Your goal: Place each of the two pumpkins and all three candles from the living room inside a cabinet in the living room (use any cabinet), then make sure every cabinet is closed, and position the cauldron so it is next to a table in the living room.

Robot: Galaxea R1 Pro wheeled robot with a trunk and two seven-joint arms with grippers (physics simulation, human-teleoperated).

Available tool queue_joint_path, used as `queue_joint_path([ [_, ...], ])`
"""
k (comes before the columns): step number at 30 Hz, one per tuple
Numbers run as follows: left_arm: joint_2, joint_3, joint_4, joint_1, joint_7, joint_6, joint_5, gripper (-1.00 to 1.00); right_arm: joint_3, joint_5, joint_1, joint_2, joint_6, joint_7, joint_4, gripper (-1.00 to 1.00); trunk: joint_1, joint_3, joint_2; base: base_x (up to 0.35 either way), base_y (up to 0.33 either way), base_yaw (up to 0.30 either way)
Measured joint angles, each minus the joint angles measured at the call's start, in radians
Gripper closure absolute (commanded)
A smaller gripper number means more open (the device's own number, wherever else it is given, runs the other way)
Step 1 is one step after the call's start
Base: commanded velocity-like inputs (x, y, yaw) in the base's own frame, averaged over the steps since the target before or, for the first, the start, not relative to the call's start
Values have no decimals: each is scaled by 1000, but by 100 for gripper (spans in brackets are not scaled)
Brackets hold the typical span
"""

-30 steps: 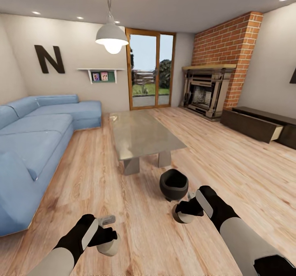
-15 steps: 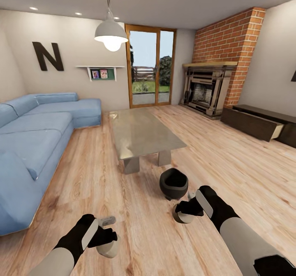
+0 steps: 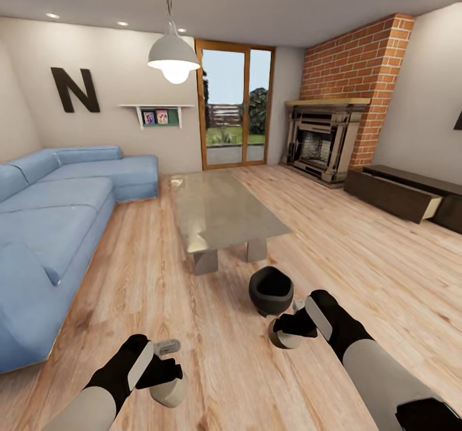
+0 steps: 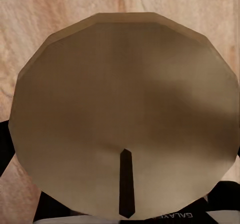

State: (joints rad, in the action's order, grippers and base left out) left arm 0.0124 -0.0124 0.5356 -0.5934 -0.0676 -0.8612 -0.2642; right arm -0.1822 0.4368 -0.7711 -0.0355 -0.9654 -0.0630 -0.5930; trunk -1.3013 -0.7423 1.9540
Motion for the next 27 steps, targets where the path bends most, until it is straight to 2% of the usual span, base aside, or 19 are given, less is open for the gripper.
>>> queue_joint_path([
  [11, 0, 0, 0, 0, 0, 0, 1, 100, 1, 3, 0, 0, 0, 0, -1, 100, 42, 35, -77, 0, 0, -25],
  [27, 1, -5, 0, 0, 2, 0, 5, 100, 3, -1, 0, -7, 0, 0, -1, 100, 104, 98, -189, 0, 0, -248],
])
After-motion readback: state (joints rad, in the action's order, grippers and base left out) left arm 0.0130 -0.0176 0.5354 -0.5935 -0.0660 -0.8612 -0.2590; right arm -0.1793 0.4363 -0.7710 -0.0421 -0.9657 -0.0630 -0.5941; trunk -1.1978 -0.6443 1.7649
